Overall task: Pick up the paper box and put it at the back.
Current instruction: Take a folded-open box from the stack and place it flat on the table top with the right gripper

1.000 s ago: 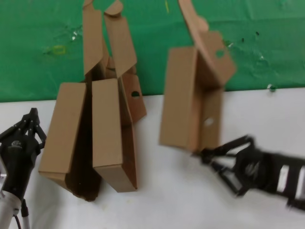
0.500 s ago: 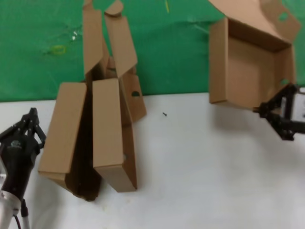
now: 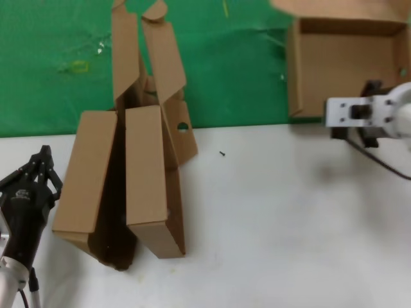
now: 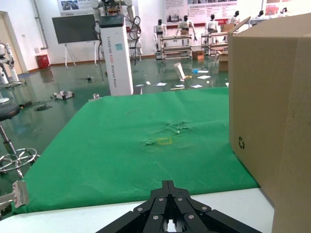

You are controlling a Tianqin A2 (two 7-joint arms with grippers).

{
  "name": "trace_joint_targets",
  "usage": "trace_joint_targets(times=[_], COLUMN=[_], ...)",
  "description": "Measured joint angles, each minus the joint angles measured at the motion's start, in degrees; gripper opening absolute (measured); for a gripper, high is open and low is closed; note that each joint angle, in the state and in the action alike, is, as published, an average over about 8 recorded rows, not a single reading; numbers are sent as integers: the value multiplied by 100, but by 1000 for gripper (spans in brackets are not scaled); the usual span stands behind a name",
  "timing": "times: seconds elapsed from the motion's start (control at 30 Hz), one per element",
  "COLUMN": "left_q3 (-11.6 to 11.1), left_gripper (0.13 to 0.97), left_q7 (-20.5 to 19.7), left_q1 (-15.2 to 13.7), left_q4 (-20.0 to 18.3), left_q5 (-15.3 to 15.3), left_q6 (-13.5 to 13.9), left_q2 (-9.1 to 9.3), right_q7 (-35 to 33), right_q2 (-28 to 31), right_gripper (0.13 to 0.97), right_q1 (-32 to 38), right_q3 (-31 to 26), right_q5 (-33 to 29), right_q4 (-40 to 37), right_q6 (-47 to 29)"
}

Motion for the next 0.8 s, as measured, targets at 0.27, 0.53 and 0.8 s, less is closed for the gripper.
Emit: trace_joint_targets(times=[0.27, 0.53, 0.8], left_q3=[0, 0, 0], left_gripper=[143, 143, 143], left_q7=[0, 0, 0], left_q1=[0, 0, 0], left_q4=[0, 0, 0], left_q5=[0, 0, 0], left_q6=[0, 0, 0], left_q2=[0, 0, 0], right_q7=[-382, -512, -541], right_q2=[-940, -1393, -1621], right_gripper=[149, 149, 148], right_q1=[187, 96, 13], right_q3=[-263, -152, 72], right_q5=[-913, -1423, -1761], right_q4=[-969, -1483, -1730], right_q6=[150, 401, 569])
